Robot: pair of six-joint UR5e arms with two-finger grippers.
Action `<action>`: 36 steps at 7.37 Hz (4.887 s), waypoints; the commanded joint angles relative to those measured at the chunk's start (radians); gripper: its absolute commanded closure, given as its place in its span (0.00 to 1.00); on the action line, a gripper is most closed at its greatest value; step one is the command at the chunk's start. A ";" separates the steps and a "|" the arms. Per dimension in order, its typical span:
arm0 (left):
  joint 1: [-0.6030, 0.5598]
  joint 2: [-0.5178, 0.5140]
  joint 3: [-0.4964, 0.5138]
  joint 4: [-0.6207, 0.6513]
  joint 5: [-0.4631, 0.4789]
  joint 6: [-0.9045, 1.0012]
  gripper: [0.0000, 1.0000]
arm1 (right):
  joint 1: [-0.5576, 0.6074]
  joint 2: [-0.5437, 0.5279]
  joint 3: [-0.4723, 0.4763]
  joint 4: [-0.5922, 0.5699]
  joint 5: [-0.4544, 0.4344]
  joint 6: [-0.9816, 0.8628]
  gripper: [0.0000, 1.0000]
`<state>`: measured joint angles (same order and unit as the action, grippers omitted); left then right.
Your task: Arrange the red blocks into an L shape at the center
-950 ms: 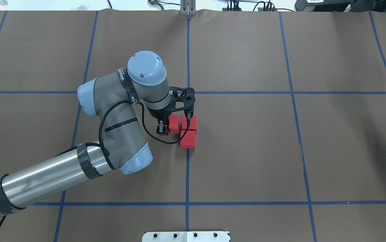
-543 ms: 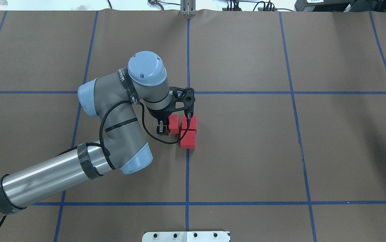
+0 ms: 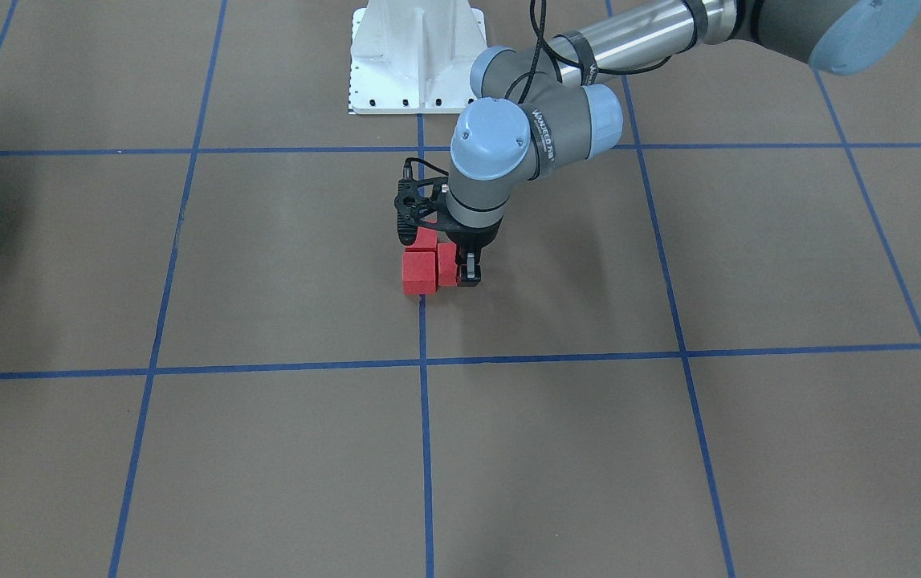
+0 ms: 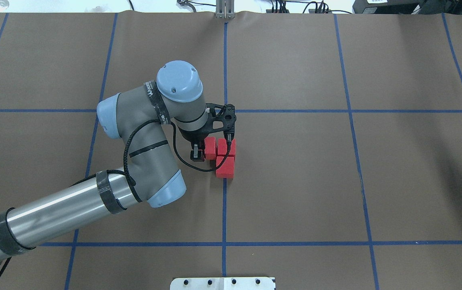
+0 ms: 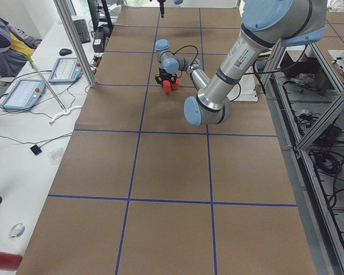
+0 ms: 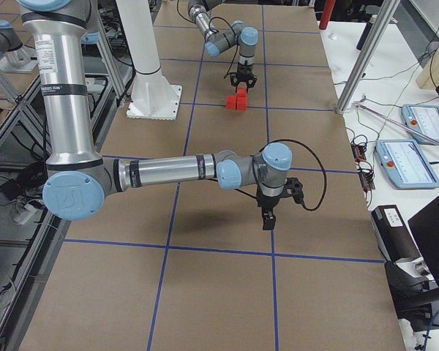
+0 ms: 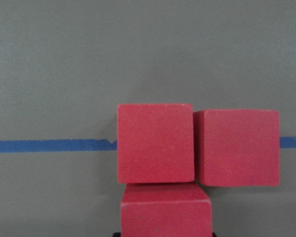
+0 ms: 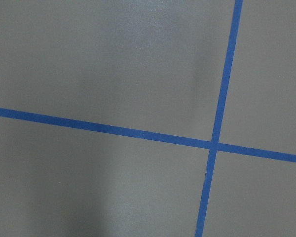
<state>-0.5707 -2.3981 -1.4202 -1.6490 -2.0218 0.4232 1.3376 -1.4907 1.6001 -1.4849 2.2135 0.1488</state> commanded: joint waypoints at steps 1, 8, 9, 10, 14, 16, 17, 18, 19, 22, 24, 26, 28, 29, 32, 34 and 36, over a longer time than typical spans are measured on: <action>0.000 -0.001 0.004 0.000 0.000 -0.001 0.67 | 0.000 0.000 0.000 0.000 0.000 0.000 0.00; 0.000 -0.016 0.041 -0.002 0.000 -0.001 0.63 | 0.000 0.000 0.000 0.000 0.000 0.000 0.00; 0.000 -0.019 0.046 -0.002 0.000 -0.001 0.60 | 0.000 0.000 0.000 0.000 0.000 0.000 0.00; 0.003 -0.021 0.047 -0.002 0.003 -0.001 0.58 | 0.000 0.001 0.000 0.000 0.000 0.000 0.00; 0.006 -0.021 0.047 -0.002 0.006 -0.001 0.46 | 0.000 0.001 0.000 0.000 0.000 0.000 0.00; 0.008 -0.019 0.049 -0.002 0.006 -0.001 0.41 | 0.002 0.000 0.000 0.000 0.000 0.000 0.00; 0.008 -0.018 0.049 -0.002 0.006 -0.001 0.37 | 0.000 0.000 0.000 0.000 0.000 0.000 0.00; 0.008 -0.018 0.047 -0.002 0.006 -0.001 0.30 | 0.000 0.000 0.000 0.000 0.000 0.000 0.00; 0.008 -0.018 0.047 -0.002 0.006 0.000 0.18 | 0.000 0.000 0.000 0.000 0.000 0.000 0.00; 0.005 -0.018 0.040 -0.002 0.006 0.006 0.01 | 0.000 0.000 0.000 0.000 0.000 0.000 0.00; -0.008 -0.015 -0.012 0.002 0.006 0.005 0.00 | 0.000 0.001 -0.002 0.000 0.000 0.000 0.00; -0.076 -0.001 -0.051 0.009 -0.003 -0.004 0.00 | 0.000 0.000 -0.003 0.000 0.000 0.000 0.00; -0.179 0.106 -0.089 0.008 -0.005 -0.003 0.01 | 0.000 0.000 -0.005 0.000 0.000 0.000 0.00; -0.246 0.191 -0.130 0.005 -0.006 -0.003 0.00 | 0.000 0.000 -0.009 0.000 0.000 0.000 0.00; -0.525 0.440 -0.160 -0.005 -0.069 -0.001 0.00 | 0.002 -0.002 -0.011 0.000 0.000 0.000 0.00; -0.781 0.622 -0.119 -0.005 -0.170 0.002 0.00 | 0.002 -0.003 -0.016 0.000 0.000 0.000 0.00; -0.947 0.764 -0.094 -0.005 -0.173 0.003 0.00 | 0.002 -0.002 -0.017 0.000 -0.002 -0.002 0.00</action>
<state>-1.4105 -1.7207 -1.5262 -1.6535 -2.1876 0.4255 1.3392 -1.4937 1.5846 -1.4849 2.2132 0.1477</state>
